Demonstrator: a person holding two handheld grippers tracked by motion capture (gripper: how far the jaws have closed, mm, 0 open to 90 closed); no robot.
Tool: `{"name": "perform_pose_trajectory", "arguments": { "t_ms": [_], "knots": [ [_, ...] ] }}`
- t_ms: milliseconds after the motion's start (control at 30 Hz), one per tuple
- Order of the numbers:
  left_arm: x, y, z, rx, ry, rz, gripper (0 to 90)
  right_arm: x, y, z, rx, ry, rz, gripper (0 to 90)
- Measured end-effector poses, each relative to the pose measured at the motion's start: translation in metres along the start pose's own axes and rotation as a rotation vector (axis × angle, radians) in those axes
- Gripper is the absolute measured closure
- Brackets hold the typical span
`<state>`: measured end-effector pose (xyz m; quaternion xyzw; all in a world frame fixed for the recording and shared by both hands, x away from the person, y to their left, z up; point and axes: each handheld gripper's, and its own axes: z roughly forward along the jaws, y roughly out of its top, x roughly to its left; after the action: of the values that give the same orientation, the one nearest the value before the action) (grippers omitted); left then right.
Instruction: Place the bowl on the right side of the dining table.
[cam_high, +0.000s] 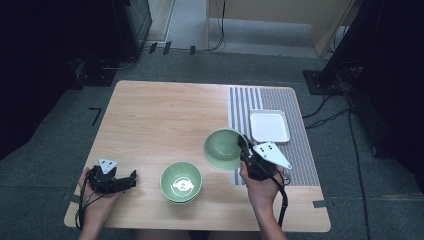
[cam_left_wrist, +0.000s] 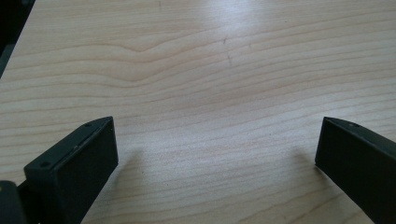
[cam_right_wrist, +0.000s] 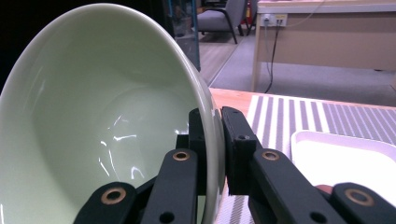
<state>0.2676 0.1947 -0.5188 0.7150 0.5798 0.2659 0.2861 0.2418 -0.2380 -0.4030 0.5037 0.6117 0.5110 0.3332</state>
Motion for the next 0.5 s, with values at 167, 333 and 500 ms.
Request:
{"name": "perform_pose_trajectory", "arguments": {
  "t_ms": [167, 333, 500],
  "knots": [
    [0.002, 0.0, 0.002, 0.014, -0.023, -0.035, 0.0, -0.008, 0.001, -0.001, -0.003, -0.021, 0.013, 84.2],
    [0.003, 0.001, 0.002, 0.016, -0.022, -0.044, 0.0, -0.02, 0.003, -0.002, -0.008, -0.051, 0.028, 84.2],
    [0.002, 0.001, 0.002, 0.017, -0.021, -0.045, 0.0, -0.029, 0.004, -0.003, -0.011, -0.068, 0.041, 84.2]
  ]
}}
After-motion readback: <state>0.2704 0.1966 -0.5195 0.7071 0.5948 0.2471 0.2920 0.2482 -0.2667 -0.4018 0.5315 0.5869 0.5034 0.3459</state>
